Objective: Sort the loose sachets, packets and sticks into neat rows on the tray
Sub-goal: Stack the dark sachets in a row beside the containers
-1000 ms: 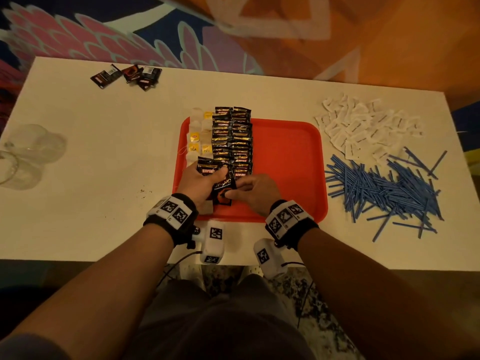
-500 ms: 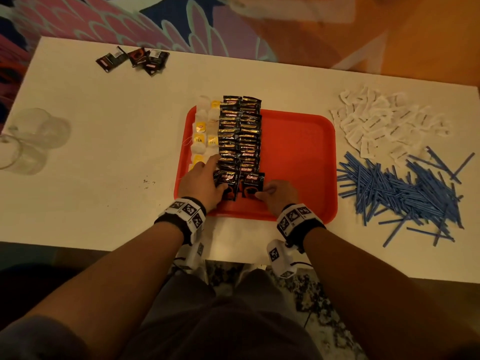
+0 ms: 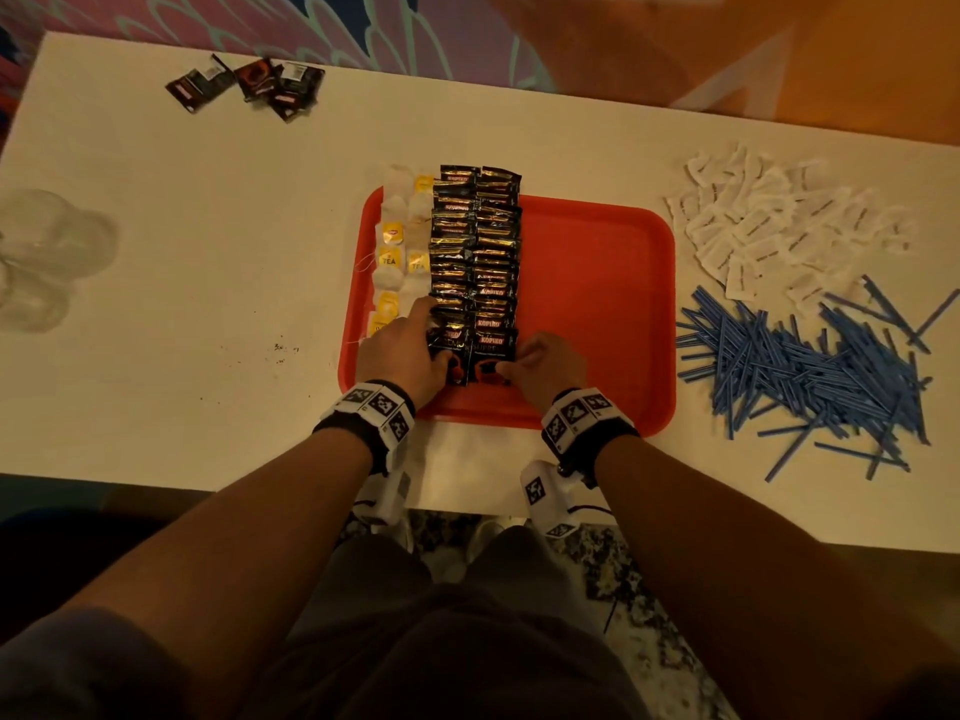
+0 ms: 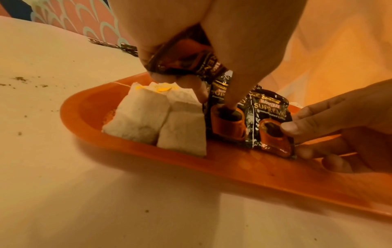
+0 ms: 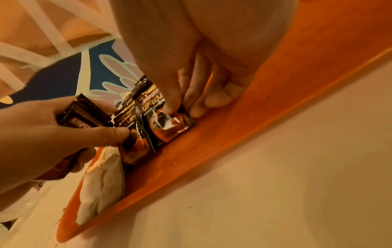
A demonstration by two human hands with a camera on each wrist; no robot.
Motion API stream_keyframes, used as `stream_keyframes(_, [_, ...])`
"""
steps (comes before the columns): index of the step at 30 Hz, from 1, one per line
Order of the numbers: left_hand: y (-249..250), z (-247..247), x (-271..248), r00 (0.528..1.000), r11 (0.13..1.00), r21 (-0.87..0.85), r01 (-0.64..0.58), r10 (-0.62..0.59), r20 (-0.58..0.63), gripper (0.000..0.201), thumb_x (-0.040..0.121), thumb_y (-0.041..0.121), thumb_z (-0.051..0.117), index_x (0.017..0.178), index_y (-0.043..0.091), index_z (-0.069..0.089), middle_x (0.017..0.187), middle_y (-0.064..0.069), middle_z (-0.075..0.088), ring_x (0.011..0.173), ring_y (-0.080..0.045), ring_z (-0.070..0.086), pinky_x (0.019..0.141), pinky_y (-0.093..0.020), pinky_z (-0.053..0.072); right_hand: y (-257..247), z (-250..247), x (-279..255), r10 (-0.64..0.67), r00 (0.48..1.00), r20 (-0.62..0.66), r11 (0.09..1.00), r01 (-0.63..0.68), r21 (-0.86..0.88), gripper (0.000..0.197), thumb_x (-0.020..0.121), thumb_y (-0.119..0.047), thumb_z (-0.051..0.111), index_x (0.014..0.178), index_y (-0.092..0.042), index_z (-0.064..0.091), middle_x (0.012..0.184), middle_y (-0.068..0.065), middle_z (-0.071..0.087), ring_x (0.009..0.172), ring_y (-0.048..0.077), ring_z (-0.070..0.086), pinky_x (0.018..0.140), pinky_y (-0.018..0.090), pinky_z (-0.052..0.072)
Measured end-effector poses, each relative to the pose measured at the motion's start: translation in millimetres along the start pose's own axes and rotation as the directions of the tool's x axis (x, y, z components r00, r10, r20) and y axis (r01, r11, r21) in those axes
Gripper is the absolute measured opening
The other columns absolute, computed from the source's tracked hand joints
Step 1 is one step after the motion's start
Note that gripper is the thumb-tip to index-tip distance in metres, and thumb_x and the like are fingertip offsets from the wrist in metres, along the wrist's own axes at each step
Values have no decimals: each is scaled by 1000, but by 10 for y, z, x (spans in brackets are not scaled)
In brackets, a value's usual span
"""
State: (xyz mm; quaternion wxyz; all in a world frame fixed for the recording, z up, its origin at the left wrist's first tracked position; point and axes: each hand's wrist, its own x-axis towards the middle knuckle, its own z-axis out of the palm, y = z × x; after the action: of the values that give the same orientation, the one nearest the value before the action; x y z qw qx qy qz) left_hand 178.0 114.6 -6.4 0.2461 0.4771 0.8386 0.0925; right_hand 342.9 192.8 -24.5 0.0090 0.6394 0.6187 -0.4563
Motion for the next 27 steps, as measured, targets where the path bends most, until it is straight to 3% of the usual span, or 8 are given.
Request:
stream_keyframes(4, [6, -18, -29, 1000, 999, -51, 14, -14, 10, 63, 90, 32, 68, 144, 26, 37, 109, -8, 67, 96, -29, 65, 74, -36, 52, 29, 11, -15, -3, 1000, -6, 1000, 3, 28, 25, 82, -32, 77, 96, -23, 59, 81, -10, 64, 80, 6, 60, 72, 23, 51])
stream_keyframes(9, [6, -41, -85, 1000, 990, -139, 19, -22, -16, 57, 93, 28, 64, 144, 23, 39, 110, -7, 67, 96, -31, 65, 68, -31, 42, 39, 13, -28, 6, 1000, 0, 997, -6, 81, 25, 82, -30, 77, 98, -22, 60, 87, -6, 66, 77, 2, 58, 58, 15, 41])
stream_keyframes(14, [-52, -79, -82, 990, 966, -235, 107, -125, -62, 52, 94, 30, 54, 143, 24, 37, 88, -6, 61, 80, -29, 61, 68, -34, 44, 57, -14, -40, 17, 1000, -1, 995, -16, 95, 24, 83, -30, 77, 98, -22, 60, 85, -9, 64, 77, 1, 56, 58, 16, 41])
stream_keyframes(19, [-88, -197, -95, 975, 942, -297, 153, -194, -111, 35, 97, 29, 51, 131, 21, 48, 86, -3, 58, 77, -25, 54, 71, -36, 45, 56, -32, -52, 43, 999, 10, 994, -44, 103, 23, 84, -31, 75, 99, -22, 60, 86, -10, 63, 82, 5, 57, 63, 20, 45])
stream_keyframes(23, [-74, -286, -59, 974, 883, -448, 142, -205, -95, 12, 99, 22, 47, 99, 20, 59, 89, -3, 63, 82, -23, 62, 75, -34, 50, 20, -81, -99, 12, 997, -79, 993, -3, 117, 20, 86, -28, 72, 100, -19, 61, 84, -8, 62, 75, 3, 55, 59, 18, 42])
stream_keyframes(25, [-21, -345, -60, 975, 842, -527, 115, -197, -102, 14, 101, 22, 51, 103, 19, 65, 96, 0, 66, 86, -16, 60, 79, -29, 47, -32, -120, -133, -16, 994, -104, 991, 29, 130, 17, 87, -27, 72, 97, -20, 61, 83, -9, 62, 75, 3, 56, 56, 16, 39])
stream_keyframes(27, [20, -383, -51, 968, 739, -665, 108, -231, -99, 15, 98, 22, 59, 108, 18, 69, 103, 4, 69, 93, -12, 63, 85, -29, 50, -136, -138, -187, -78, 992, -95, 988, 89, 128, 16, 88, -31, 70, 96, -21, 61, 83, -12, 60, 76, 2, 56, 58, 15, 39])
